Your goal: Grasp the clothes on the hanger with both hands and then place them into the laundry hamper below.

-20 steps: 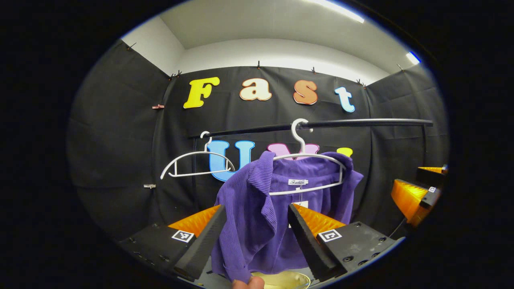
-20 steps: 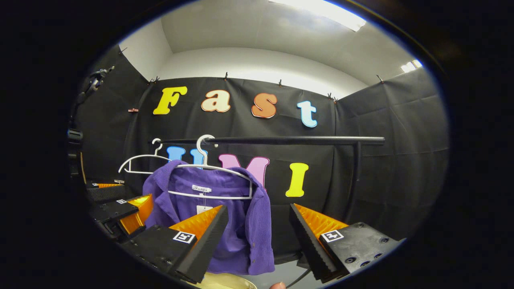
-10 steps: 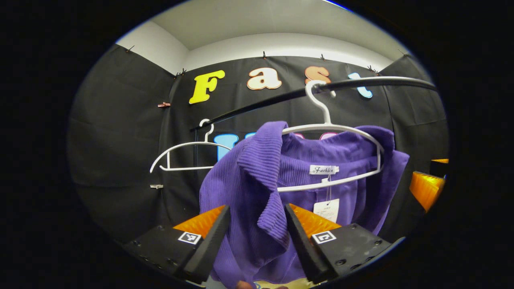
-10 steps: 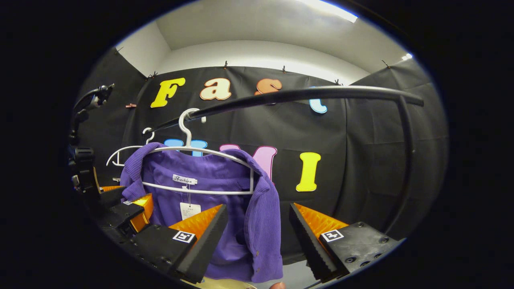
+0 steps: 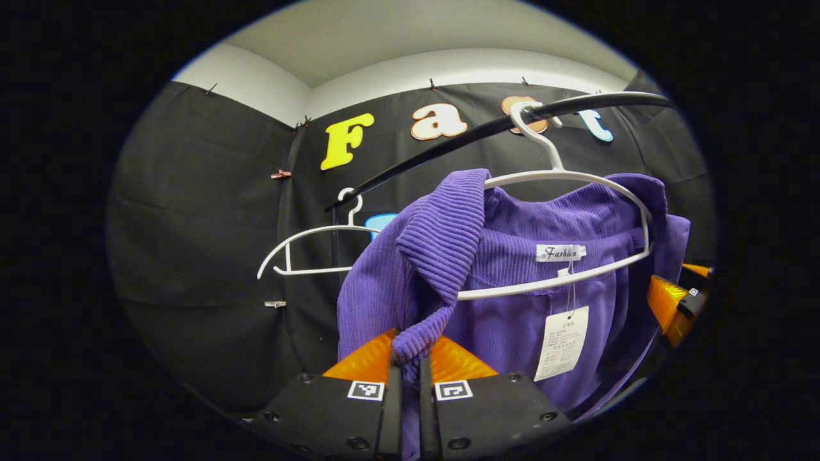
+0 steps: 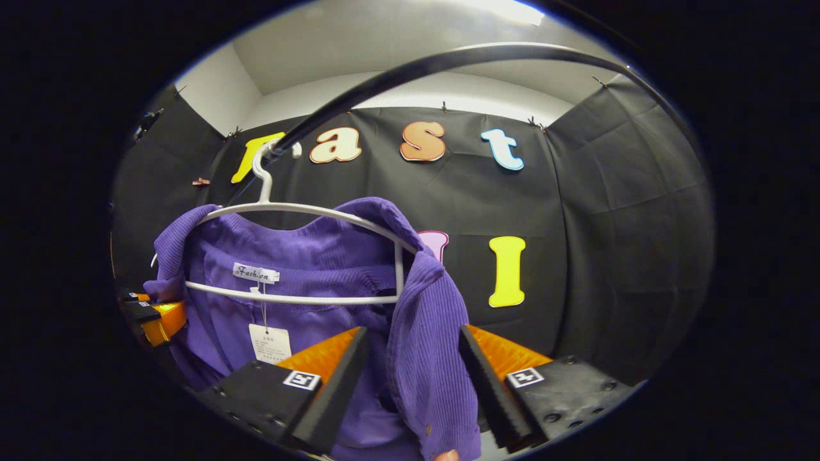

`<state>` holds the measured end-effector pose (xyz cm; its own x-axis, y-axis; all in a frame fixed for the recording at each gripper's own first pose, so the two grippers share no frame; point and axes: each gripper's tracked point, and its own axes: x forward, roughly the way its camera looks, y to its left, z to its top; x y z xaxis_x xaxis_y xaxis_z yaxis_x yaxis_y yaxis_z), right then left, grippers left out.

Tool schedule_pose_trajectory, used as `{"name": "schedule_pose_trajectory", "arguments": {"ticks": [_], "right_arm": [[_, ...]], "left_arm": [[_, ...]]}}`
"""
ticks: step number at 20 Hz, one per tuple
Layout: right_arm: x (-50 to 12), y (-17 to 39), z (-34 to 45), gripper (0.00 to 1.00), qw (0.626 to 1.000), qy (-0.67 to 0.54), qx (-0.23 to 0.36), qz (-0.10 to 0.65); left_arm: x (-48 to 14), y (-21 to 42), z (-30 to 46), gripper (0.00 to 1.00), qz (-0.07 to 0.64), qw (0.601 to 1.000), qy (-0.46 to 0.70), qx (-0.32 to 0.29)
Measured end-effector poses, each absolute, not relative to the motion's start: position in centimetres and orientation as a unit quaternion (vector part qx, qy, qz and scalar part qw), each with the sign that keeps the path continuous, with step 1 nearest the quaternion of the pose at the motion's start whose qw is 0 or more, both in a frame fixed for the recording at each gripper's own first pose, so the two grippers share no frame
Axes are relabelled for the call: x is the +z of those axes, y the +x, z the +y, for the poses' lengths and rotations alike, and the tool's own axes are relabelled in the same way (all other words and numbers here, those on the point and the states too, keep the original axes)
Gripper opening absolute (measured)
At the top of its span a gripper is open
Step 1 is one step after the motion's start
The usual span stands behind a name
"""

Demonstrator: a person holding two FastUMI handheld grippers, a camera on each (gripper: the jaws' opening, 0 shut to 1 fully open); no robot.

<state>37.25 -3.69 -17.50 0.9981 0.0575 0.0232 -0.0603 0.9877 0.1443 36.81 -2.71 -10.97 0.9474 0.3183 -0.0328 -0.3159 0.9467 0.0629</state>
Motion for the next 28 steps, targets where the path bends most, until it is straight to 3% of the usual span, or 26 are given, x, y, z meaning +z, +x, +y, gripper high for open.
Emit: {"name": "schedule_pose_trajectory", "arguments": {"ticks": [3, 5, 8, 9, 16, 22, 28], "right_arm": [[-18.9, 39.2, -4.0, 0.28, 0.997, 0.073, 0.004, 0.004], [-18.7, 39.4, -3.4, 0.07, 0.996, 0.082, 0.033, 0.012], [-18.0, 39.6, -4.1, 0.12, 0.998, 0.056, 0.043, -0.002], [-17.1, 39.3, -4.6, 0.07, 0.998, 0.053, 0.041, -0.01], [-16.5, 39.7, -6.4, 0.07, 0.997, 0.071, 0.036, -0.017], [-14.9, 38.8, -4.6, 0.04, 0.995, 0.07, 0.072, -0.021], [-12.3, 41.1, -11.8, 0.05, 0.994, 0.066, -0.036, -0.075]], "left_arm": [[-10.6, 36.6, -3.4, 0.1, 0.019, 0.987, 0.021, 0.16], [-10.6, 36.4, -3.0, 0.08, 0.02, 0.986, 0.04, 0.158], [-11.2, 36.6, -3.2, 0.08, 0.033, 0.989, 0.065, 0.127], [-11.3, 36.5, -3.0, 0.08, 0.042, 0.989, 0.067, 0.126], [-11.3, 36.9, -3.3, 0.05, 0.058, 0.99, 0.048, 0.115], [-11.4, 37.0, -3.4, 0.06, 0.062, 0.993, 0.045, 0.09], [-9.2, 36.2, -0.8, 0.05, 0.04, 0.991, 0.031, 0.124]]}}
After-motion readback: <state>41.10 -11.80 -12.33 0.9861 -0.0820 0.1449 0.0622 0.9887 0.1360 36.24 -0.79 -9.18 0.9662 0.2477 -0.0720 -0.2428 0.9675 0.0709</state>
